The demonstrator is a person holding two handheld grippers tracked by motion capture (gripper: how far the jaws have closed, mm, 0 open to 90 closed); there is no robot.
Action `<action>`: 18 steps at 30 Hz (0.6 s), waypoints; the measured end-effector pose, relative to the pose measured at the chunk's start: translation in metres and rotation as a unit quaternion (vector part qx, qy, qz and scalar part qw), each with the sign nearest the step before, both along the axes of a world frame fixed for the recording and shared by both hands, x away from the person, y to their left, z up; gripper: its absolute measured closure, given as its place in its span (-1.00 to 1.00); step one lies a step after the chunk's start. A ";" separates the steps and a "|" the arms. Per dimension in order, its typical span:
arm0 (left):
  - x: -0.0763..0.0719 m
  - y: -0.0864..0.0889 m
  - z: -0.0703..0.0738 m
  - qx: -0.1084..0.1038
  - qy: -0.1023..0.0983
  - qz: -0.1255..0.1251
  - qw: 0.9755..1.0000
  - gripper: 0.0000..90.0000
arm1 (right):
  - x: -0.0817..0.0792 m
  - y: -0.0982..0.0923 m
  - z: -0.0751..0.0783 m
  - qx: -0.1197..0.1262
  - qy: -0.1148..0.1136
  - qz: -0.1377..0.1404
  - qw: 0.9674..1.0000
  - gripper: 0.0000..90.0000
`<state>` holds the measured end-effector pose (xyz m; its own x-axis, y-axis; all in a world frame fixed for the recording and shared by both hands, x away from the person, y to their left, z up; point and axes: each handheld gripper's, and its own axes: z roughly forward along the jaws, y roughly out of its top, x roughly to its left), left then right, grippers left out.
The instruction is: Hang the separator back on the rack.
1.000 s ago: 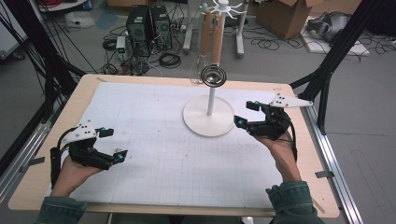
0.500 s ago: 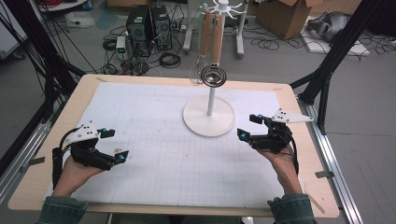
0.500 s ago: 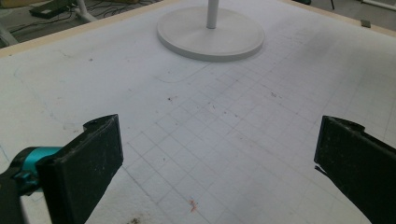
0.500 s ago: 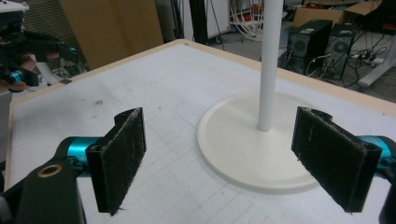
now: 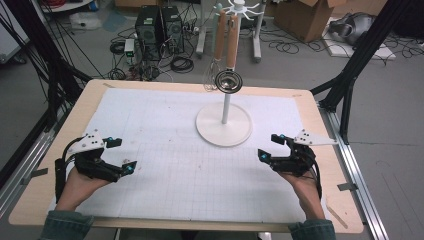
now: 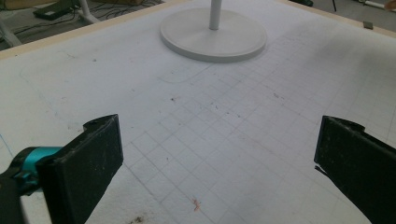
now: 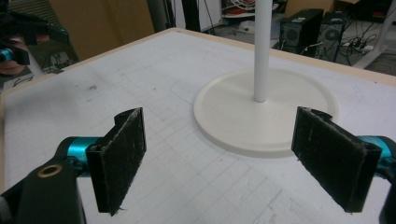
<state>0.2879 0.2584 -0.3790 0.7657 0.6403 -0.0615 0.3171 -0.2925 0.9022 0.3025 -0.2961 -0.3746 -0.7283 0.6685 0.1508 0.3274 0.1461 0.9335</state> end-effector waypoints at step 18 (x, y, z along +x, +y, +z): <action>0.002 -0.003 -0.010 0.000 0.005 -0.001 1.000 -0.96 | -0.019 -0.014 -0.025 0.002 0.009 -0.024 1.000 -0.62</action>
